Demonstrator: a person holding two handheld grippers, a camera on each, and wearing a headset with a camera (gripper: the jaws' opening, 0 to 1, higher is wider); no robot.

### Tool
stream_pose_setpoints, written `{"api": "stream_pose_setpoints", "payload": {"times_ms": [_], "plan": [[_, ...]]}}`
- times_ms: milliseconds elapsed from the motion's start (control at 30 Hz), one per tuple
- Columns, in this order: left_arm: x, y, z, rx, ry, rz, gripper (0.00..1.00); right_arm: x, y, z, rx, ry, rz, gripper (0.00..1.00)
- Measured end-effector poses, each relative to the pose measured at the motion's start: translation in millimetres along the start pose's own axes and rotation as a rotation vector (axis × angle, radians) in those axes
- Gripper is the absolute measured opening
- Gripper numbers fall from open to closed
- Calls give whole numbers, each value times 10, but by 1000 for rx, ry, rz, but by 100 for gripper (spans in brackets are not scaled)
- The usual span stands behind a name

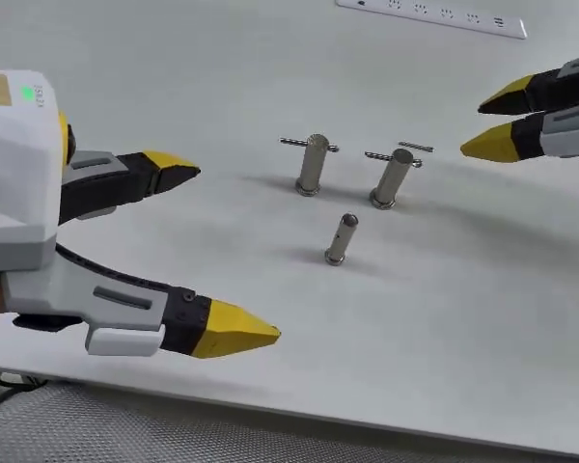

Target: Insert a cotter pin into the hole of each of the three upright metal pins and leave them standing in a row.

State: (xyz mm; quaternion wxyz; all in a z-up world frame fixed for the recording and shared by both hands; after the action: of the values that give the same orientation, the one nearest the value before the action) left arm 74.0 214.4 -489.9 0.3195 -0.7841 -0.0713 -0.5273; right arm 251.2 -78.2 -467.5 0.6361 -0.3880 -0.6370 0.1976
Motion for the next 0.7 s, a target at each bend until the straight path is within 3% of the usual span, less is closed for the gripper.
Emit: {"api": "stream_pose_setpoints", "payload": {"times_ms": [400,700], "plan": [[-6,43,-32,2,-30,-5,99,-62,237,-182,53,-21,79,15],[-45,55,-55,-7,-37,24,97,-45,465,-350,70,-59,147,9]]}}
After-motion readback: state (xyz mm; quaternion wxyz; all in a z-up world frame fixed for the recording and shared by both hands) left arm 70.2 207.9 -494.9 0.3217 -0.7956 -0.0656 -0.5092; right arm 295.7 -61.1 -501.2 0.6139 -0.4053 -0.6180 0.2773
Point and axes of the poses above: the centre of the closed fingertips' face, and the gripper's own axes: y roughly forward along the fingers, z roughly to its left, x roughly out of its top, the point moved 10 cm from there along -y, roughly backward along the fingers, and after that the axes turned 4 degrees about -y, right-handed, at the moved point
